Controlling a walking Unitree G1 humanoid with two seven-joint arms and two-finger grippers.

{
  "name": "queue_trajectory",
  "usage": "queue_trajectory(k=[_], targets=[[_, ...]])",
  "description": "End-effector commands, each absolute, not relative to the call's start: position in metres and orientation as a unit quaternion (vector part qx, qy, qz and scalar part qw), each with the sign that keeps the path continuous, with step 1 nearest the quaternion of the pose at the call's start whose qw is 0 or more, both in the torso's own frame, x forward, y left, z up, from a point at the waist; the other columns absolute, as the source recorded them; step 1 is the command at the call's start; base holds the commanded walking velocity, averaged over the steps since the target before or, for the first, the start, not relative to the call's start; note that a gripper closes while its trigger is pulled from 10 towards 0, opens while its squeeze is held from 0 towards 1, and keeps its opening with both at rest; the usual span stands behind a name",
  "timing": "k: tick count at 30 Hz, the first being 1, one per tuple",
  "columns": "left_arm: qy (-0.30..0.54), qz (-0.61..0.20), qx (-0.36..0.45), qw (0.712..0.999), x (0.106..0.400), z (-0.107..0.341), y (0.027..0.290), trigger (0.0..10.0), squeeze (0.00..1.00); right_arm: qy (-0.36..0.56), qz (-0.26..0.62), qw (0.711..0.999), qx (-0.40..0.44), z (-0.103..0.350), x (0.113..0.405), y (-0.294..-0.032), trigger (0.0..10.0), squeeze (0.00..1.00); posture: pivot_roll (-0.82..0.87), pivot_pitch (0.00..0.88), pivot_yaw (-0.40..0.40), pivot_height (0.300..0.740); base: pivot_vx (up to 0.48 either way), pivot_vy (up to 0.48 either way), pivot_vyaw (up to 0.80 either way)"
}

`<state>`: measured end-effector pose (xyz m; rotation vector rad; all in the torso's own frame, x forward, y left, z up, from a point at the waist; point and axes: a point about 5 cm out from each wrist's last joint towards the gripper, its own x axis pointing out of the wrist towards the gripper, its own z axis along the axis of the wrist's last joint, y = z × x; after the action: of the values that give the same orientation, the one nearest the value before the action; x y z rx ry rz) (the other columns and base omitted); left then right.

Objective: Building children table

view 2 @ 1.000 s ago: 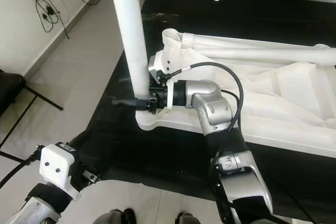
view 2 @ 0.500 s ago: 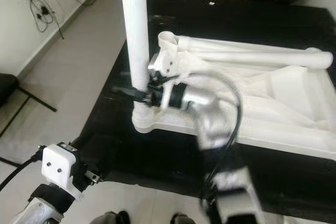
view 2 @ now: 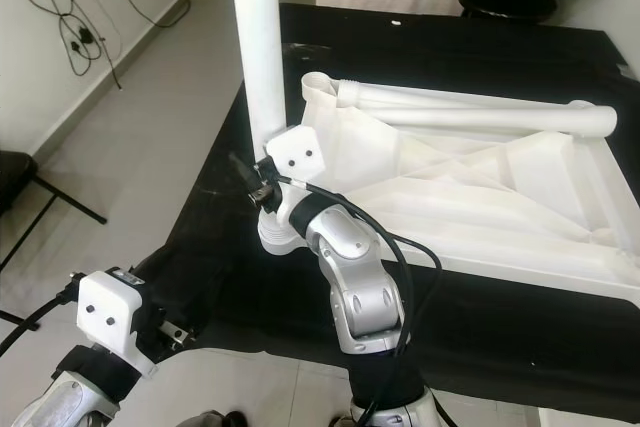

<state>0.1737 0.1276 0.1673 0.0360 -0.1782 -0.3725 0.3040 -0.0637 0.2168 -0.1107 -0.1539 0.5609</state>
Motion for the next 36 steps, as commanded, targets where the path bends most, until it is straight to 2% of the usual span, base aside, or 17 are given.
queue_trajectory(k=[1, 2, 5, 7, 9, 10, 11, 12, 16, 23, 27, 28, 29, 30, 31, 32, 36], targets=[[-0.077, -0.185, 0.012, 0.98, 0.174, 0.162, 0.128, 10.0, 0.0, -0.028, 0.275, 0.959, -0.052, 0.198, 0.308, -0.07, 10.0, 0.9, 0.06, 0.211, -0.014, 0.74, 0.0, 0.0, 0.0], [-0.078, -0.184, 0.012, 0.98, 0.174, 0.162, 0.128, 10.0, 0.0, -0.04, 0.308, 0.95, -0.04, 0.205, 0.311, -0.067, 10.0, 1.0, 0.06, 0.21, -0.014, 0.74, 0.0, 0.0, 0.0], [-0.078, -0.183, 0.012, 0.98, 0.174, 0.162, 0.128, 10.0, 0.0, -0.056, 0.346, 0.936, -0.025, 0.214, 0.315, -0.064, 10.0, 1.0, 0.06, 0.208, -0.012, 0.74, 0.0, 0.0, 0.0], [-0.078, -0.183, 0.012, 0.98, 0.174, 0.162, 0.128, 10.0, 0.0, -0.065, 0.413, 0.908, -0.026, 0.222, 0.32, -0.062, 10.0, 1.0, 0.07, 0.202, -0.01, 0.74, 0.0, 0.0, 0.0], [-0.078, -0.183, 0.012, 0.98, 0.174, 0.162, 0.128, 10.0, 0.0, -0.065, 0.413, 0.908, -0.026, 0.222, 0.32, -0.062, 10.0, 1.0, 0.07, 0.202, -0.01, 0.74, 0.0, 0.0, 0.0], [-0.078, -0.183, 0.012, 0.98, 0.174, 0.161, 0.128, 10.0, 0.0, -0.062, 0.464, 0.883, -0.031, 0.225, 0.322, -0.061, 10.0, 1.0, 0.08, 0.197, -0.011, 0.74, 0.0, 0.0, 0.0], [-0.077, -0.183, 0.012, 0.98, 0.174, 0.161, 0.127, 10.0, 0.0, -0.062, 0.523, 0.848, -0.052, 0.231, 0.323, -0.063, 10.0, 0.13, 0.09, 0.193, -0.015, 0.74, 0.0, 0.0, 0.0], [-0.077, -0.183, 0.012, 0.98, 0.174, 0.16, 0.127, 10.0, 0.0, -0.06, 0.562, 0.822, -0.07, 0.234, 0.323, -0.065, 10.0, 0.0, 0.09, 0.192, -0.016, 0.74, 0.0, 0.0, 0.0], [-0.077, -0.181, 0.011, 0.98, 0.173, 0.16, 0.126, 10.0, 0.0, -0.058, 0.617, 0.775, -0.12, 0.243, 0.331, -0.07, 10.0, 0.0, 0.09, 0.19, -0.024, 0.74, 0.0, 0.0, 0.0], [-0.077, -0.181, 0.009, 0.98, 0.171, 0.16, 0.125, 10.0, 0.0, -0.051, 0.642, 0.755, -0.121, 0.248, 0.339, -0.07, 10.0, 0.0, 0.1, 0.193, -0.036, 0.74, 0.0, 0.0, 0.0], [-0.076, -0.18, 0.008, 0.981, 0.17, 0.16, 0.124, 10.0, 0.0, -0.053, 0.683, 0.722, -0.099, 0.251, 0.337, -0.064, 10.0, 0.0, 0.09, 0.197, -0.041, 0.74, 0.0, 0.0, 0.0], [-0.077, -0.18, 0.008, 0.981, 0.17, 0.16, 0.123, 10.0, 0.0, -0.053, 0.698, 0.709, -0.088, 0.251, 0.336, -0.063, 4.4, 0.0, 0.09, 0.196, -0.04, 0.74, 0.0, 0.0, 0.0], [-0.077, -0.18, 0.008, 0.981, 0.17, 0.16, 0.123, 10.0, 0.0, -0.053, 0.698, 0.709, -0.088, 0.251, 0.336, -0.063, 4.4, 0.0, 0.09, 0.196, -0.04, 0.74, 0.0, 0.0, 0.0], [-0.077, -0.18, 0.007, 0.981, 0.17, 0.16, 0.123, 10.0, 0.0, -0.058, 0.713, 0.695, -0.073, 0.253, 0.335, -0.061, 2.4, 0.0, 0.09, 0.195, -0.04, 0.74, 0.0, 0.0, 0.0], [-0.077, -0.18, 0.007, 0.981, 0.17, 0.16, 0.123, 10.0, 0.0, -0.058, 0.713, 0.695, -0.073, 0.253, 0.335, -0.061, 2.4, 0.0, 0.09, 0.195, -0.04, 0.74, 0.0, 0.0, 0.0], [-0.077, -0.181, 0.007, 0.98, 0.17, 0.16, 0.123, 10.0, 0.0, -0.059, 0.721, 0.687, -0.07, 0.254, 0.335, -0.061, 0.0, 0.0, 0.09, 0.198, -0.04, 0.74, 0.0, 0.0, 0.0], [-0.078, -0.182, 0.006, 0.98, 0.17, 0.16, 0.122, 10.0, 0.0, -0.059, 0.731, 0.676, -0.068, 0.254, 0.334, -0.06, 0.0, 0.0, 0.09, 0.201, -0.039, 0.74, 0.0, 0.0, 0.0]])
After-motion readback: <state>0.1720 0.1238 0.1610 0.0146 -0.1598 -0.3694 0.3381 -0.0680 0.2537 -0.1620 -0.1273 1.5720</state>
